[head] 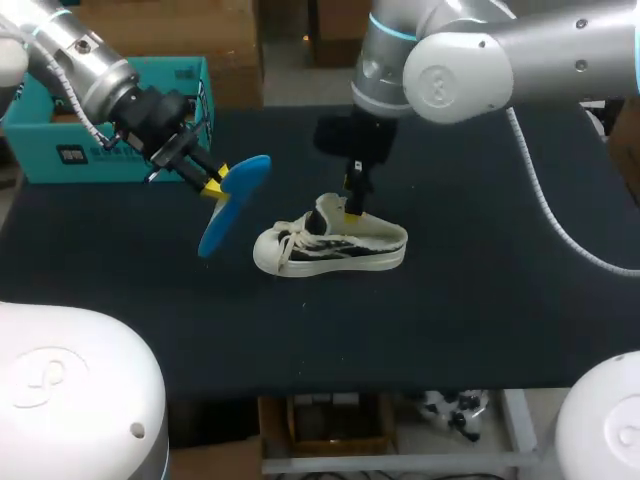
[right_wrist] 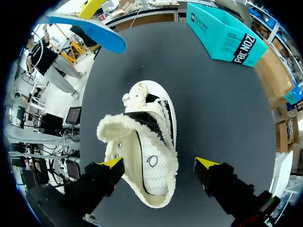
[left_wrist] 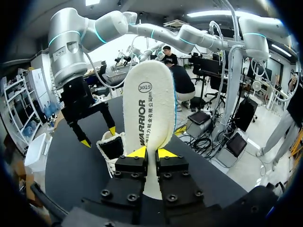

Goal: Open the shoe tongue, take the insole out of the shoe, put the insole back into the shoe, and pack the shoe into the shoebox

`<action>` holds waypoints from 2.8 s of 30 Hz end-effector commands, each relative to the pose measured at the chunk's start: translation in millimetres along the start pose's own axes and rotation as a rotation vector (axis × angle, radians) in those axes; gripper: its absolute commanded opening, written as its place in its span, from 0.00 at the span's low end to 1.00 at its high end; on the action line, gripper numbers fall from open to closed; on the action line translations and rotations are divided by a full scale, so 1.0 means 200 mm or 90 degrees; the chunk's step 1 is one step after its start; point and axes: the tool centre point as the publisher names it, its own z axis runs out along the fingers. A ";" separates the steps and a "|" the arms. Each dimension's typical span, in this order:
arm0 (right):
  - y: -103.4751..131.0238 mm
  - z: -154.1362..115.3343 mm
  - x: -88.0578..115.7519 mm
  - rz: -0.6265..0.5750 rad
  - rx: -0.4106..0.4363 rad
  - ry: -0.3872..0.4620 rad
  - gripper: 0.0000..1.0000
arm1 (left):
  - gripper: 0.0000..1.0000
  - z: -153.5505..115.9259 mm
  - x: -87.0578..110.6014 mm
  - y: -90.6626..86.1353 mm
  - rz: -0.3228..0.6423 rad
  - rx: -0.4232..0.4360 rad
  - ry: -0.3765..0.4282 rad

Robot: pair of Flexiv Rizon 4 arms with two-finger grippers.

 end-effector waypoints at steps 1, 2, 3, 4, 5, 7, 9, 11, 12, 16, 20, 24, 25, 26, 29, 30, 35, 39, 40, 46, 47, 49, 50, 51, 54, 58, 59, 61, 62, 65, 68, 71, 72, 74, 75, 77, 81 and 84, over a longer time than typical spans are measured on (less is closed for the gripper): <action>0.02 0.06 0.00 0.000 0.007 -0.028 1.00 | 0.00 -0.01 0.04 0.04 -0.003 0.001 -0.034; 0.02 0.07 0.00 0.001 0.010 -0.031 1.00 | 0.00 -0.01 0.04 0.05 -0.004 0.000 -0.035; 0.03 0.08 0.00 0.002 0.012 -0.032 1.00 | 0.00 -0.02 0.05 0.06 -0.005 0.000 -0.035; 0.03 0.08 -0.01 0.003 0.014 -0.034 1.00 | 0.00 -0.02 0.05 0.06 -0.008 -0.003 -0.038; 0.03 0.09 -0.01 0.006 0.018 -0.036 1.00 | 0.00 -0.02 0.05 0.06 -0.008 -0.003 -0.039; 0.03 0.10 -0.02 0.010 0.027 -0.036 0.87 | 0.00 -0.03 0.06 0.07 -0.009 -0.007 -0.044; 0.02 0.12 -0.03 0.012 0.039 -0.036 0.76 | 0.00 -0.03 0.07 0.08 -0.009 -0.008 -0.046; 0.02 0.13 -0.04 0.015 0.046 -0.036 0.49 | 0.00 -0.03 0.07 0.09 -0.010 -0.010 -0.047; 0.02 0.14 -0.04 0.016 0.050 -0.034 0.47 | 0.00 -0.02 0.07 0.10 -0.013 -0.013 -0.048; 0.02 0.17 -0.06 0.021 0.059 -0.032 0.32 | 0.00 -0.02 0.08 0.11 -0.027 -0.022 -0.060; 0.03 0.18 -0.07 0.020 0.070 -0.035 0.00 | 0.00 -0.03 0.08 0.12 -0.029 -0.024 -0.065; 0.04 0.19 -0.06 0.030 0.083 -0.038 0.00 | 0.00 -0.04 0.08 0.13 -0.026 -0.025 -0.064; 0.04 0.19 -0.06 0.031 0.085 -0.038 0.00 | 0.00 -0.04 0.08 0.14 -0.026 -0.025 -0.063; 0.04 0.19 -0.06 0.038 0.087 -0.041 0.00 | 0.00 -0.04 0.07 0.14 -0.022 -0.024 -0.059; 0.04 0.17 -0.04 0.058 0.086 -0.048 0.00 | 0.00 -0.05 0.06 0.14 -0.012 -0.022 -0.053; 0.04 0.17 -0.04 0.066 0.085 -0.049 0.00 | 0.00 -0.05 0.05 0.13 -0.009 -0.022 -0.052; 0.03 0.13 -0.01 0.134 0.061 -0.059 0.00 | 0.00 -0.06 0.00 0.11 0.014 -0.020 -0.030; 0.01 0.09 0.02 0.210 0.036 -0.059 0.00 | 0.00 -0.06 -0.06 0.07 0.039 -0.020 -0.012; 0.01 0.08 0.03 0.226 0.029 -0.062 0.00 | 0.00 -0.06 -0.08 0.06 0.048 -0.018 -0.005; 0.01 0.02 0.09 0.358 -0.030 -0.061 0.00 | 0.00 -0.06 -0.21 -0.02 0.102 -0.005 0.046; 0.01 0.01 0.11 0.383 -0.042 -0.061 0.00 | 0.00 -0.05 -0.23 -0.04 0.113 -0.003 0.056; 0.02 0.01 0.13 0.424 -0.063 -0.065 0.00 | 0.00 -0.04 -0.27 -0.06 0.130 0.002 0.077; 0.02 0.01 0.14 0.444 -0.069 -0.065 0.00 | 0.00 -0.04 -0.29 -0.07 0.140 0.006 0.088; 0.03 0.01 0.16 0.470 -0.086 -0.067 0.00 | 0.00 -0.04 -0.32 -0.08 0.150 0.012 0.100; 0.06 0.02 0.18 0.514 -0.123 -0.069 0.00 | 0.00 -0.02 -0.38 -0.09 0.169 0.025 0.135; 0.12 0.05 0.21 0.567 -0.167 -0.075 0.00 | 0.00 -0.01 -0.45 -0.11 0.188 0.036 0.166; 0.13 0.06 0.21 0.581 -0.176 -0.077 0.00 | 0.00 -0.01 -0.46 -0.11 0.191 0.038 0.171; 0.15 0.08 0.21 0.605 -0.193 -0.080 0.00 | 0.00 -0.01 -0.49 -0.11 0.197 0.043 0.183; 0.15 0.09 0.22 0.619 -0.198 -0.081 0.00 | 0.00 -0.01 -0.50 -0.10 0.199 0.046 0.187; 0.16 0.11 0.23 0.651 -0.217 -0.087 0.00 | 0.00 -0.01 -0.54 -0.09 0.205 0.056 0.200; 0.14 0.13 0.24 0.676 -0.229 -0.094 0.00 | 0.00 0.00 -0.56 -0.08 0.209 0.062 0.209; 0.13 0.14 0.25 0.687 -0.236 -0.100 0.00 | 0.00 0.01 -0.57 -0.07 0.210 0.063 0.215; 0.13 0.14 0.25 0.688 -0.237 -0.100 0.00 | 0.00 0.02 -0.58 -0.07 0.210 0.064 0.217; 0.12 0.15 0.25 0.692 -0.242 -0.099 0.00 | 0.00 0.03 -0.58 -0.07 0.210 0.064 0.221; 0.11 0.15 0.25 0.692 -0.243 -0.099 0.00 | 0.00 0.04 -0.58 -0.06 0.210 0.064 0.223; 0.09 0.15 0.25 0.696 -0.248 -0.096 0.00 | 0.00 0.04 -0.59 -0.06 0.209 0.065 0.224; 0.05 0.13 0.25 0.696 -0.252 -0.088 1.00 | 0.00 0.05 -0.58 -0.06 0.207 0.067 0.225; 0.04 0.11 0.25 0.696 -0.252 -0.088 1.00 | 0.00 0.06 -0.56 -0.07 0.208 0.069 0.222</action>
